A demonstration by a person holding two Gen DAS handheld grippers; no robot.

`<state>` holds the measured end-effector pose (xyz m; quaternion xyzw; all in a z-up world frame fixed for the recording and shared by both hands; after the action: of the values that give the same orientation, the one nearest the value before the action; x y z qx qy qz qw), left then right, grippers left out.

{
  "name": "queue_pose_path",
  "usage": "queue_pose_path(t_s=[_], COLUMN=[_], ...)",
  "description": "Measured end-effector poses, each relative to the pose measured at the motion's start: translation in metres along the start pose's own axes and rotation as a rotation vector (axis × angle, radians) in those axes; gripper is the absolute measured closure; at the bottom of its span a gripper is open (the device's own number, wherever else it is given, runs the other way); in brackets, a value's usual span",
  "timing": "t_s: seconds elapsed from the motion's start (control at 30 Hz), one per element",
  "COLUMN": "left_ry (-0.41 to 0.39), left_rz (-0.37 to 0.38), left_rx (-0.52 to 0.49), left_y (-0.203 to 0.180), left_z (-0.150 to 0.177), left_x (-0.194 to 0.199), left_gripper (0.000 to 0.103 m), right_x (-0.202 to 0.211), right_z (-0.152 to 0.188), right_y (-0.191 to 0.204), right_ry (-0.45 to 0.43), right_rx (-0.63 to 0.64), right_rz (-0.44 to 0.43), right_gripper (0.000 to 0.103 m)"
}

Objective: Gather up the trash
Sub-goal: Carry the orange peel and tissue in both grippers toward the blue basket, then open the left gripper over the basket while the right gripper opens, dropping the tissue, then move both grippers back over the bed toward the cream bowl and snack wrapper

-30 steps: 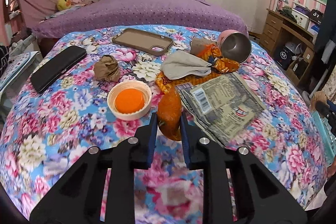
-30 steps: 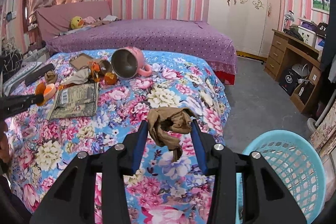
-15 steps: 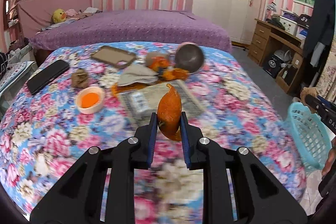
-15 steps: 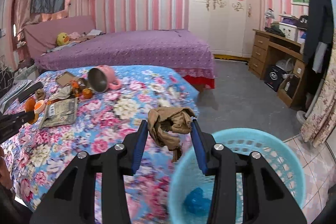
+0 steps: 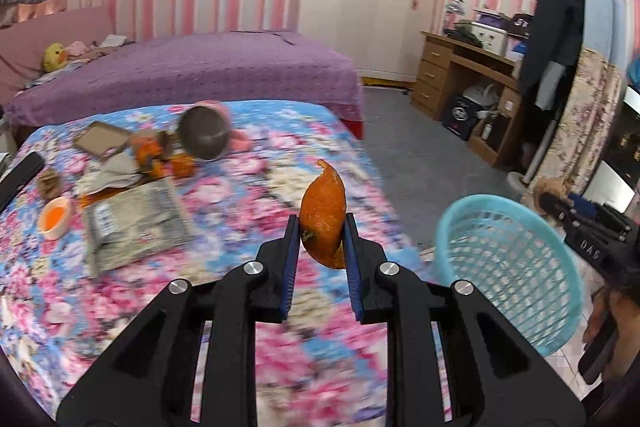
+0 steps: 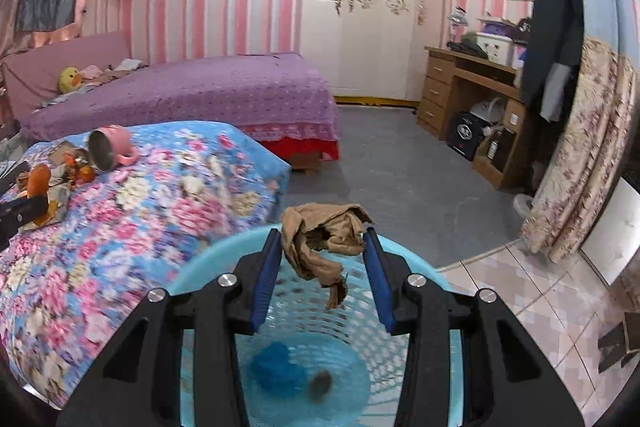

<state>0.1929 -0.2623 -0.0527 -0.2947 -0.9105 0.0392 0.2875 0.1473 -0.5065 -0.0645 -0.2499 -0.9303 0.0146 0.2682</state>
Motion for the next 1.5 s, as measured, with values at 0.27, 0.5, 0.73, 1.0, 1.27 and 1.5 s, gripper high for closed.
queue_pose_path(t_s=[0.27, 0.5, 0.73, 1.0, 1.27, 1.5], left_ry=[0.022, 0.05, 0.072, 0.076, 0.028, 0.006], left_rz=[0.095, 0.144, 0.157, 0.145, 0.065, 0.018], left_rx=[-0.064, -0.111, -0.116, -0.097, -0.101, -0.091], left_y=[-0.075, -0.119, -0.133, -0.12, -0.089, -0.058], left_z=[-0.001, 0.011, 0.015, 0.017, 0.006, -0.001], left_x=[-0.043, -0.075, -0.093, -0.096, -0.075, -0.054], left_gripper=[0.082, 0.082, 0.082, 0.041, 0.013, 0.008], right_x=[-0.017, -0.027, -0.03, -0.031, -0.029, -0.018], right_z=[0.018, 0.028, 0.03, 0.03, 0.027, 0.018], right_y=[-0.043, -0.062, -0.065, -0.063, -0.061, -0.057], right_ry=[0.05, 0.074, 0.075, 0.078, 0.065, 0.026], right_rx=[-0.048, -0.082, -0.088, -0.082, -0.075, -0.094], right_rz=[0.036, 0.058, 0.069, 0.084, 0.096, 0.114], right_gripper=[0.061, 0.061, 0.061, 0.061, 0.061, 0.03])
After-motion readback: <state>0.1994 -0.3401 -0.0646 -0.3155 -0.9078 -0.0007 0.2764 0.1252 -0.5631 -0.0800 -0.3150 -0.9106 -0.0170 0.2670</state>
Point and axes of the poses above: each gripper's, at about its wrist camera, not at the fingertips, and x roughly against the way its jaws point, y to its left, z to its underside, the point moved 10 cm from there along -x, roughly the way its jaws point, and after that the axes turned 14 degrees about z, right-handed, at the moved point
